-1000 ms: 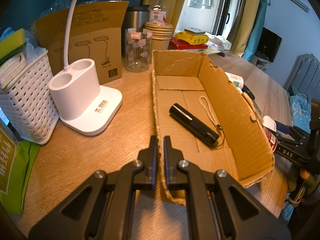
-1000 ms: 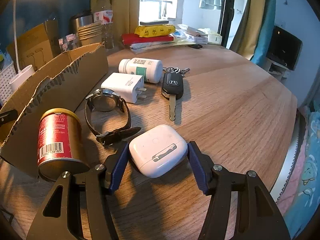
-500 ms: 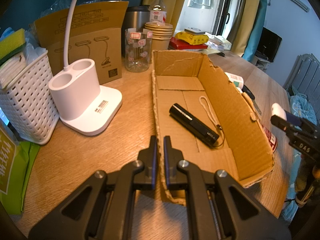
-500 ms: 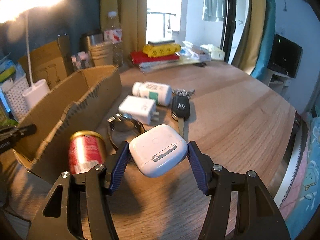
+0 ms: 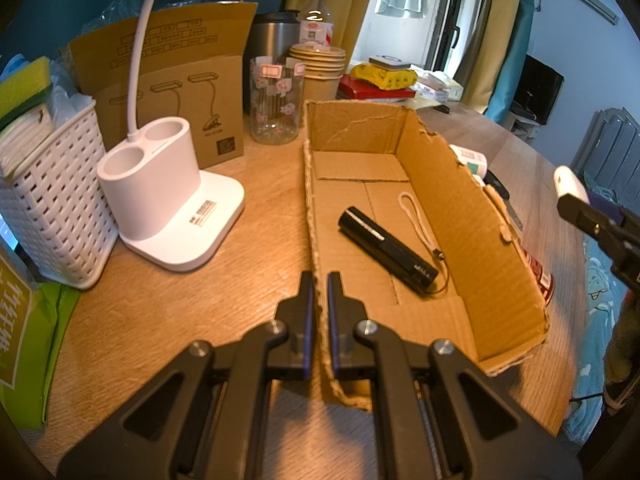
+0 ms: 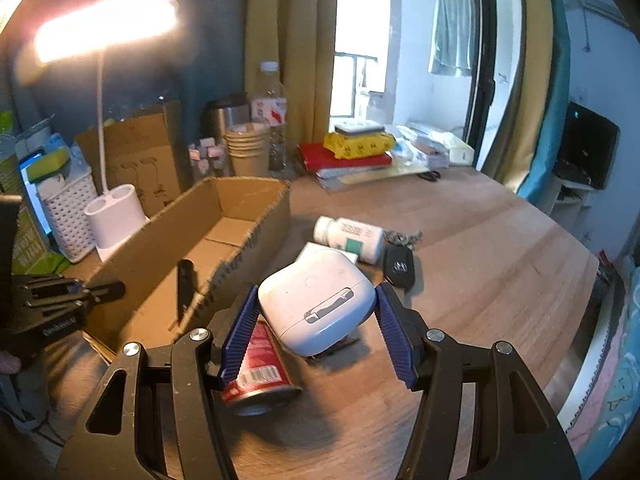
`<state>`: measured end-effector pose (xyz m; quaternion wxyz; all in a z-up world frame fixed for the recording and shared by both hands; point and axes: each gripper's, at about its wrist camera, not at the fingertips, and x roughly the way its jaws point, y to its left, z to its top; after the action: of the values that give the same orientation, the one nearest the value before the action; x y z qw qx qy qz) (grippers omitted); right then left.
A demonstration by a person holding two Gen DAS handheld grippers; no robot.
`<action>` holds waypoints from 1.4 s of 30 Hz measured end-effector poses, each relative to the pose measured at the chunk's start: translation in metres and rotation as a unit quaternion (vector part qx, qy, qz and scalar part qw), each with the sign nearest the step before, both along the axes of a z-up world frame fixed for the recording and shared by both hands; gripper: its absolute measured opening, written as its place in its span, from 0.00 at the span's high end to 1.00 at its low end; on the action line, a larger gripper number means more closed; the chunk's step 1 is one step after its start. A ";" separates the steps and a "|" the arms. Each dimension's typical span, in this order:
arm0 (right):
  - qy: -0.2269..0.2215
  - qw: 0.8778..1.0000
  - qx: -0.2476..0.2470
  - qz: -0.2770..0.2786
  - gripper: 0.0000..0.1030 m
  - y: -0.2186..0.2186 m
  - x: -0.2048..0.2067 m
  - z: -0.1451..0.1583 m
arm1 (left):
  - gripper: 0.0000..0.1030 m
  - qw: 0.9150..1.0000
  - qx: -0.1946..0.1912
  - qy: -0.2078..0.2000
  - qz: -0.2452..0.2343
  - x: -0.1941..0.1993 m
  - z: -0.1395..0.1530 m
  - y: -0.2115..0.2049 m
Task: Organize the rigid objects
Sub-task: 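Carry the white earbud case with the right gripper and release it into the box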
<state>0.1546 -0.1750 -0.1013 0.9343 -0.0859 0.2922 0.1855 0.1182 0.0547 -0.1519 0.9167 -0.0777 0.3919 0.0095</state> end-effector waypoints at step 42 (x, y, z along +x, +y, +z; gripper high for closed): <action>0.035 0.989 -0.014 0.140 0.40 0.101 -0.013 -0.020 | 0.94 1.000 0.000 -0.001 0.000 0.000 0.000 0.000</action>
<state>0.1420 -0.0737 -0.1213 0.8868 -0.1330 0.3125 0.3134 0.1178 0.0549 -0.1522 0.9169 -0.0777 0.3913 0.0094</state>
